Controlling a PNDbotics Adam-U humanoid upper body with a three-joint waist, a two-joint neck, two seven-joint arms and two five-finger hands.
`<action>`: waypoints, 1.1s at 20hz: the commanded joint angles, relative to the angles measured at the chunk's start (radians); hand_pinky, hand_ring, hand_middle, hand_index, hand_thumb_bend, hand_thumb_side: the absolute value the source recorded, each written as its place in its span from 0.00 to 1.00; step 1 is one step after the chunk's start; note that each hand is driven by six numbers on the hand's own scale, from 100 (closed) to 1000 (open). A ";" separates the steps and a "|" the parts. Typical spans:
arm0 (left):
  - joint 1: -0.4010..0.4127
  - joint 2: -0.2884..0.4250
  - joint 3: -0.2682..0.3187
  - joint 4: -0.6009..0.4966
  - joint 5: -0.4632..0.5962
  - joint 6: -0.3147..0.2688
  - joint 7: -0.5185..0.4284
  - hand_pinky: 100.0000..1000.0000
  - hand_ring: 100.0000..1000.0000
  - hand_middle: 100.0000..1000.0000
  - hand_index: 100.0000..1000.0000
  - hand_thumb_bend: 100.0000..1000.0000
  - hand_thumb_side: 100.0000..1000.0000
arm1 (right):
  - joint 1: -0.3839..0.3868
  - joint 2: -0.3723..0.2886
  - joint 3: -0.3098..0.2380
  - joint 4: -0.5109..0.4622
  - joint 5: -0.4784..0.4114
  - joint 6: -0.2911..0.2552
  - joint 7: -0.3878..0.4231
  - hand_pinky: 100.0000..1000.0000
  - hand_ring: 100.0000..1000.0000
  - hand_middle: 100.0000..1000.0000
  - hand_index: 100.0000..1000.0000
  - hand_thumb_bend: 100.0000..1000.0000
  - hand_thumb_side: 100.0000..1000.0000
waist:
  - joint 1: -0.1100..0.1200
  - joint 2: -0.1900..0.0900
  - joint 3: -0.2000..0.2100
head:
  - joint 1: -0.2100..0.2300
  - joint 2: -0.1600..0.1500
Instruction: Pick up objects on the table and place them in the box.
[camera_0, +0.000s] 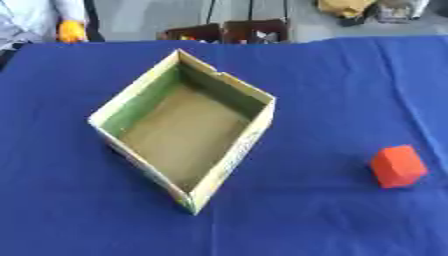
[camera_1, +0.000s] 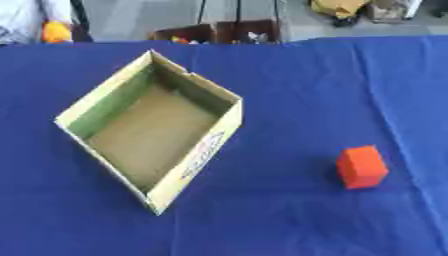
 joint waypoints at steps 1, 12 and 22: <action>-0.009 0.022 0.006 -0.019 -0.002 0.000 0.003 0.50 0.68 0.80 0.90 0.00 0.99 | -0.005 -0.021 -0.011 -0.018 0.002 -0.020 -0.016 0.82 0.70 0.69 0.78 0.00 0.80 | -0.011 -0.005 0.000 | -0.001 0.002; -0.002 0.043 0.009 -0.019 -0.003 0.002 0.012 0.50 0.68 0.80 0.90 0.00 0.99 | 0.088 -0.281 -0.006 -0.018 0.150 0.063 0.070 0.80 0.76 0.75 0.84 0.09 0.87 | -0.021 -0.023 -0.027 | 0.005 0.004; 0.015 0.064 0.009 -0.019 0.000 -0.002 0.020 0.50 0.68 0.80 0.90 0.00 0.99 | 0.174 -0.591 0.049 -0.018 0.287 0.194 0.156 0.77 0.80 0.82 0.88 0.24 0.96 | -0.026 -0.049 -0.043 | 0.017 0.005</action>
